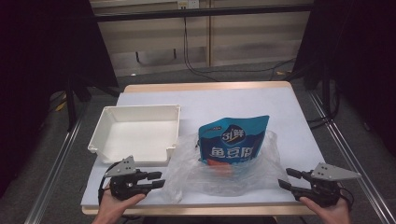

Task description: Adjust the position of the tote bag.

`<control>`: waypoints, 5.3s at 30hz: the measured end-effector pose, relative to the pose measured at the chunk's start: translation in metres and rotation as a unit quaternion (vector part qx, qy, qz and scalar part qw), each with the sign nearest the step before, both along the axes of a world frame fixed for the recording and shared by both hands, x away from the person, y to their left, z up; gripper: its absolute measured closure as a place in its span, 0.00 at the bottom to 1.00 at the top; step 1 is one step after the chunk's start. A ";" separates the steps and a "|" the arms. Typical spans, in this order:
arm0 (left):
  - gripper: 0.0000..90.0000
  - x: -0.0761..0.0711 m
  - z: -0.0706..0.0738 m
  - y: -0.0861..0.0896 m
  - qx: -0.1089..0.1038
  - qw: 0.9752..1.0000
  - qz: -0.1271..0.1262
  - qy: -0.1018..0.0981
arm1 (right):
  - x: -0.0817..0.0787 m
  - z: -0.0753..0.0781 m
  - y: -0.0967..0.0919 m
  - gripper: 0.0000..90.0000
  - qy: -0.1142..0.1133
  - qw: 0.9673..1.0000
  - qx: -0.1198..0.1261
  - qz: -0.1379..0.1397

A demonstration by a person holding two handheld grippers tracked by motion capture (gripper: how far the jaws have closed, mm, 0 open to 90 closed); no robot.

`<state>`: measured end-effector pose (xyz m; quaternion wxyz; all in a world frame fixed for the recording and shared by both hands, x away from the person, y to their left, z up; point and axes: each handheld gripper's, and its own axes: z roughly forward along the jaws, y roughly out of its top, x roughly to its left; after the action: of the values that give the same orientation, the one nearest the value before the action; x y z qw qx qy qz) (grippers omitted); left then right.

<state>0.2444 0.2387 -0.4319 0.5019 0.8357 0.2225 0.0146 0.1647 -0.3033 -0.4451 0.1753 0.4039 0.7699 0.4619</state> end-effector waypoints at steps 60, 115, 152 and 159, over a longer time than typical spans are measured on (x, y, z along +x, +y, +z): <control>1.00 0.056 -0.036 -0.097 0.172 0.984 -0.037 0.033 | 0.103 -0.031 0.034 1.00 0.074 0.994 -0.082 0.026; 0.99 0.065 -0.029 -0.128 0.114 0.991 -0.061 0.029 | 0.107 0.014 0.066 1.00 0.039 0.996 -0.020 0.075; 1.00 0.050 -0.027 -0.099 0.265 0.960 -0.091 -0.008 | 0.082 -0.020 0.049 1.00 0.085 0.965 -0.231 0.096; 1.00 0.050 -0.028 -0.090 0.260 0.961 -0.089 -0.010 | 0.078 -0.019 0.042 1.00 0.086 0.965 -0.230 0.093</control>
<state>0.2941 0.1487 -0.4596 0.2688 0.9536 0.1307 0.0354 0.2422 -0.2615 -0.4646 0.1527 0.3176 0.9018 0.2501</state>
